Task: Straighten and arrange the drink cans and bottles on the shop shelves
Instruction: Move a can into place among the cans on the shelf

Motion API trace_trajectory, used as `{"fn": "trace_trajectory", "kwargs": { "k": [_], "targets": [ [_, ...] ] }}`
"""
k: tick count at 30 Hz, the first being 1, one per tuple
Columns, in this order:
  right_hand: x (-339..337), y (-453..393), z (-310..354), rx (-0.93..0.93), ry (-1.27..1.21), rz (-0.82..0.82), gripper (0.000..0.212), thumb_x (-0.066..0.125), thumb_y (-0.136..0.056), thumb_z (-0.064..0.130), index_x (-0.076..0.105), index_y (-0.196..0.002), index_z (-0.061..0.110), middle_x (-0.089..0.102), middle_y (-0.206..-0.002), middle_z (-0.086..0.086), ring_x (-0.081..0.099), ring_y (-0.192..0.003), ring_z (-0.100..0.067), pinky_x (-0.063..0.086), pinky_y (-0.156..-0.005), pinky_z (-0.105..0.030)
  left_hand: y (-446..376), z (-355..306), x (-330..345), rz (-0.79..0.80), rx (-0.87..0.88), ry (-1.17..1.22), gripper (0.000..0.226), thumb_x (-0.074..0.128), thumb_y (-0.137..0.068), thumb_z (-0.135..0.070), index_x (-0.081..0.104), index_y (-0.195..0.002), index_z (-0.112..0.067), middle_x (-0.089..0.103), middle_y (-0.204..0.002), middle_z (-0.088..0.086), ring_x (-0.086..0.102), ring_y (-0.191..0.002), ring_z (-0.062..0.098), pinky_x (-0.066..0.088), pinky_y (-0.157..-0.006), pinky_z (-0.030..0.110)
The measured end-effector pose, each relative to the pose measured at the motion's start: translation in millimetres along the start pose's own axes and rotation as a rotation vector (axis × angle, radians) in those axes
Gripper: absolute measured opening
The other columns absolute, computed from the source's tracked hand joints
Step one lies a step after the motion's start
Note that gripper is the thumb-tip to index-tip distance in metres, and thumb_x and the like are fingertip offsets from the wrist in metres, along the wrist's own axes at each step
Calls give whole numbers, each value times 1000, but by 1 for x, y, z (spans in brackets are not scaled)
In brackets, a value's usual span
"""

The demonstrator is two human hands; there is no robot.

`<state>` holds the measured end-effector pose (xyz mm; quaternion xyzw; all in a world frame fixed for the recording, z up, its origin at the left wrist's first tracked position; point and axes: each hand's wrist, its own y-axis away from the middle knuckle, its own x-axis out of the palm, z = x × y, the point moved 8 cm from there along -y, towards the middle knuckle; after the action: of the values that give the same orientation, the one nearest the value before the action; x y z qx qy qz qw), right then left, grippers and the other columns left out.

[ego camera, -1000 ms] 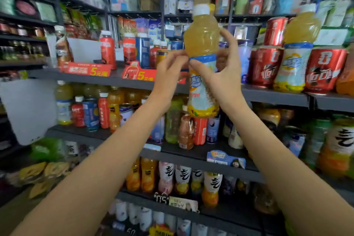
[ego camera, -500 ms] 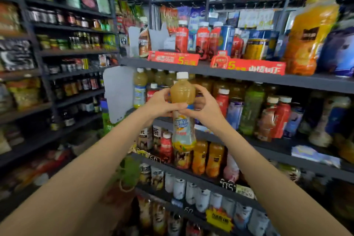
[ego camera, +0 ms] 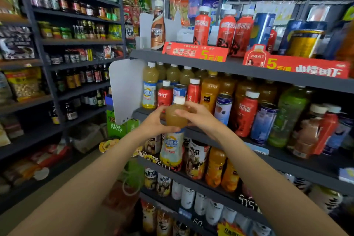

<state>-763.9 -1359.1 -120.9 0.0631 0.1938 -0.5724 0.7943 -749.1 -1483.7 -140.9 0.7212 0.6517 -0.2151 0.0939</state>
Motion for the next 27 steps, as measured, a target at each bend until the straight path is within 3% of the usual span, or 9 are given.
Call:
{"fn": "trace_trajectory", "kwargs": {
  "k": [4,6,9,13,17,19,21,23,27],
  "targets": [
    [13,-38,10,-88,-20,-59,37,49,-95,34,55,-126,15,57,-127,-5,54,-117,-21,47,-98,-36,-12,12,-35,-123,-35,91,71,77,-71,-13,37,-130,-15,54,-123,7,55,-111,23,49,-83,30],
    [9,-62,22,-217,394,-211,34,44,-98,24,54,-127,9,59,-126,-10,53,-117,-25,41,-97,-32,-21,18,-58,-210,-47,68,72,77,-72,-12,36,-131,-11,53,-125,11,54,-112,25,50,-86,35],
    [18,-111,39,-337,1011,-276,42,41,-95,8,43,-136,6,49,-135,-16,41,-126,-32,32,-102,-37,-40,18,-93,-335,-3,4,76,80,-69,-14,36,-132,-8,53,-126,12,54,-114,26,47,-95,42],
    [30,-177,39,-158,1296,-265,51,38,-95,12,27,-144,19,36,-144,-18,31,-133,-35,14,-113,-44,-69,25,-127,-357,25,-86,78,83,-66,-24,39,-128,-10,55,-124,9,55,-113,24,47,-94,45],
    [44,-209,28,30,1351,-172,41,41,-95,18,40,-136,19,41,-139,-17,32,-133,-33,4,-114,-49,-97,32,-146,-322,42,-116,75,84,-64,-26,41,-124,-10,57,-124,7,55,-113,24,47,-94,44],
    [46,-211,29,36,1343,-191,38,48,-93,19,47,-130,16,42,-136,-18,38,-128,-36,21,-110,-44,-109,36,-151,-304,51,-102,75,84,-63,-26,41,-123,-12,57,-124,6,55,-113,24,47,-95,44],
    [45,-210,35,-9,1212,-215,33,54,-89,15,55,-121,12,51,-126,-18,49,-116,-36,39,-92,-36,-119,37,-152,-279,60,-83,77,85,-62,-27,42,-124,-14,57,-124,5,55,-113,23,46,-95,44],
    [41,-206,42,-20,997,-234,29,62,-82,13,61,-110,8,61,-112,-16,57,-105,-33,45,-80,-31,-125,37,-154,-280,50,-77,76,85,-62,-27,42,-124,-14,57,-123,6,55,-112,24,46,-95,44],
    [38,-185,55,-28,858,-288,32,69,-78,16,61,-105,3,63,-108,-16,59,-102,-31,49,-82,-34,-134,36,-158,-270,17,-108,76,84,-63,-28,42,-124,-12,56,-125,8,54,-114,27,46,-95,45]
  ]
}}
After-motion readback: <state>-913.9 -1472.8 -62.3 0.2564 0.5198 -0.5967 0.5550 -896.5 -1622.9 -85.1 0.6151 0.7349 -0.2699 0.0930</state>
